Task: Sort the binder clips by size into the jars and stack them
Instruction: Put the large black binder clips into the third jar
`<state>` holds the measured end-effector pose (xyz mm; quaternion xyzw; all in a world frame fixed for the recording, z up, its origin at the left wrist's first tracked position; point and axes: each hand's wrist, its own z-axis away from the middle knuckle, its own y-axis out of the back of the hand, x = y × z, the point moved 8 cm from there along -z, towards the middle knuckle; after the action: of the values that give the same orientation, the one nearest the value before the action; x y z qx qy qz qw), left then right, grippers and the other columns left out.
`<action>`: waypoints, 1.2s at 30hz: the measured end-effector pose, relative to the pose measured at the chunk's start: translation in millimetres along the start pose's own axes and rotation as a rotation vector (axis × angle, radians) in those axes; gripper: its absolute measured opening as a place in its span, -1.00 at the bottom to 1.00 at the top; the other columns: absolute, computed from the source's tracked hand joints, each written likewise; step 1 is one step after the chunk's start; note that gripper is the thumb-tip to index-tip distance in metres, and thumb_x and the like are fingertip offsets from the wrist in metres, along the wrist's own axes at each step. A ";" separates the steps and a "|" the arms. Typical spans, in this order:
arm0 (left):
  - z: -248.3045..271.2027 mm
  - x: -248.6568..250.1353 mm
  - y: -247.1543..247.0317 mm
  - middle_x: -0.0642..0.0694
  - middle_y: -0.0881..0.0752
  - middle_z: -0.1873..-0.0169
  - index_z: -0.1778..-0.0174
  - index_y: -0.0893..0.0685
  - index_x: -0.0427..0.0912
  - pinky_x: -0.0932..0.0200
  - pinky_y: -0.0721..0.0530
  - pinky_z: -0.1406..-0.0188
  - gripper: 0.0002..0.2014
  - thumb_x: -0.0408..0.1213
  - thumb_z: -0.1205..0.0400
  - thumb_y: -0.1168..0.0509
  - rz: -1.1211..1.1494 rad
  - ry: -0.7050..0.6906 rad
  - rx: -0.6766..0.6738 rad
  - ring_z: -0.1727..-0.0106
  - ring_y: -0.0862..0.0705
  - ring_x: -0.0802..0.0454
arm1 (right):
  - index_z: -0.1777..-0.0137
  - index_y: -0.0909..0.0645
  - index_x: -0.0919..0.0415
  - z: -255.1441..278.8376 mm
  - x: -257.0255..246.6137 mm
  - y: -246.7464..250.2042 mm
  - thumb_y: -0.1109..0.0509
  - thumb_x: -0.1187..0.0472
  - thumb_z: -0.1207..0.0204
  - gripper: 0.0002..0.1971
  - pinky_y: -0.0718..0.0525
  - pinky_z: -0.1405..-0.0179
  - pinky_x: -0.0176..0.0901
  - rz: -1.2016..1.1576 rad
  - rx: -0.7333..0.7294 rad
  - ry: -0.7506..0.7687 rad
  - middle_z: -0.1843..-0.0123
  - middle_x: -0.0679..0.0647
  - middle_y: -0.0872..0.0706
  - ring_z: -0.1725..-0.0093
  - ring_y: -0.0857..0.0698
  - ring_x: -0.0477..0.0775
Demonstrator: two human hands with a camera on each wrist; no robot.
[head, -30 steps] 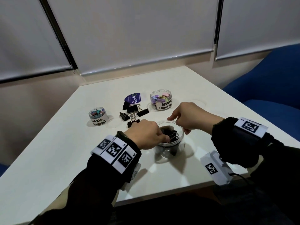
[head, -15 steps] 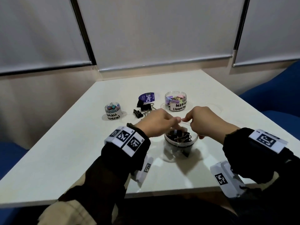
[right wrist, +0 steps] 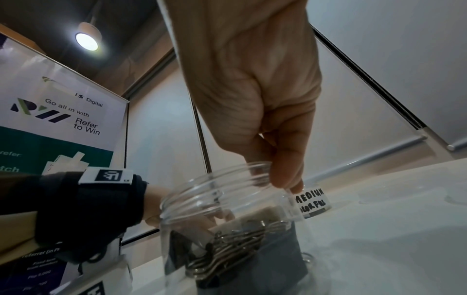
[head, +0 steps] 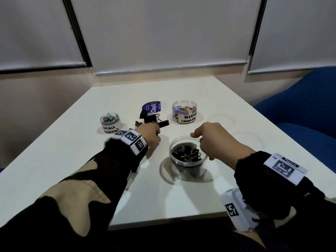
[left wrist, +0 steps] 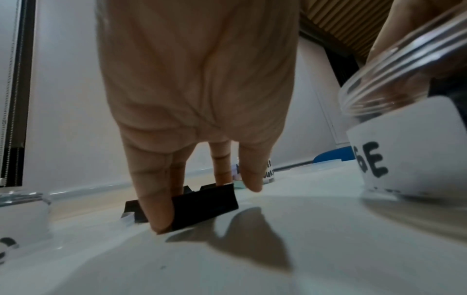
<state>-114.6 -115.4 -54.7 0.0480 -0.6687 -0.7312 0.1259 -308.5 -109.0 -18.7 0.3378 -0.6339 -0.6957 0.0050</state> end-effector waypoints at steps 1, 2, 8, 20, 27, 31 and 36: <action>0.2 0.9 0.7 -0.12 -0.67 -0.14 -0.29 -0.60 -0.16 0.24 -0.47 0.06 -0.68 -0.17 -0.63 -0.32 0.021 -0.008 0.015 -0.18 -0.62 -0.08 | -0.38 -0.60 0.17 1.0 -0.1 -0.3 -0.20 0.45 -0.54 -0.56 -0.74 0.39 -0.07 -0.001 -0.005 0.002 -0.24 0.24 -0.65 0.59 -0.59 0.07; 0.6 2.2 0.4 -0.09 -0.67 -0.04 -0.21 -0.63 -0.16 0.24 -0.46 0.15 -0.71 -0.18 -0.60 -0.36 0.032 -0.017 0.016 -0.07 -0.62 -0.04 | -0.39 -0.60 0.18 1.8 -0.2 -0.6 -0.19 0.46 -0.53 -0.54 -0.75 0.38 -0.05 -0.009 -0.010 0.005 -0.24 0.24 -0.64 0.59 -0.59 0.08; 7.2 5.2 -2.6 -0.02 -0.64 0.21 -0.05 -0.68 -0.17 0.26 -0.48 0.29 -0.81 -0.36 -0.53 -0.35 0.053 -0.034 0.001 0.10 -0.58 0.01 | -0.38 -0.60 0.16 2.1 1.0 -1.7 -0.12 0.52 -0.49 -0.47 -0.75 0.41 -0.05 -0.008 -0.006 -0.006 -0.28 0.24 -0.60 0.57 -0.58 0.09; 63.5 51.0 54.7 -0.16 -0.67 0.11 -0.23 -0.52 -0.15 0.05 -0.71 0.04 -0.77 -0.12 -0.76 -0.12 1.192 -0.088 0.069 0.24 -0.66 -0.05 | -0.40 -0.57 -0.07 -8.1 -12.4 32.7 -0.54 0.14 -0.43 -0.48 -0.55 0.09 -0.25 -0.303 0.139 0.178 -0.05 0.04 -0.74 0.12 -0.68 -0.01; 82.5 66.0 60.0 -0.10 -0.71 0.05 -0.29 -0.35 -0.07 0.00 -0.74 -0.07 -0.74 -0.23 -0.72 -0.23 1.372 -0.117 0.106 0.29 -0.70 0.09 | -0.07 -0.63 -0.17 -7.0 -40.5 29.6 -0.58 0.19 -0.35 -0.65 -0.64 0.22 -0.14 -0.552 0.139 0.336 0.10 0.01 -0.74 0.20 -0.69 -0.02; 85.9 53.3 49.6 -0.13 -0.66 0.13 -0.33 -0.35 -0.08 0.00 -0.70 -0.04 -0.69 -0.25 -0.69 -0.23 1.182 -0.071 0.094 0.20 -0.70 0.02 | -0.18 -0.69 -0.11 -3.7 -36.2 29.4 -0.56 0.33 -0.37 -0.57 -0.60 0.01 -0.26 -0.372 0.048 0.411 0.16 -0.19 -0.67 0.26 -0.61 -0.27; 82.1 43.1 18.5 -0.06 -0.58 -0.24 -0.51 -0.31 -0.03 0.11 -0.62 -0.16 -0.38 -0.18 -0.54 -0.37 0.638 -0.113 -0.073 -0.18 -0.60 0.02 | -0.17 -0.71 -0.13 14.4 -27.9 14.8 -0.36 0.38 -0.39 -0.55 -0.48 0.10 -0.50 0.069 -0.213 0.414 0.09 -0.20 -0.67 0.11 -0.58 -0.14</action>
<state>-173.5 -48.1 -23.8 -0.2094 -0.6294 -0.6797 0.3131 -300.0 -87.1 6.9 0.4490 -0.5536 -0.6739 0.1943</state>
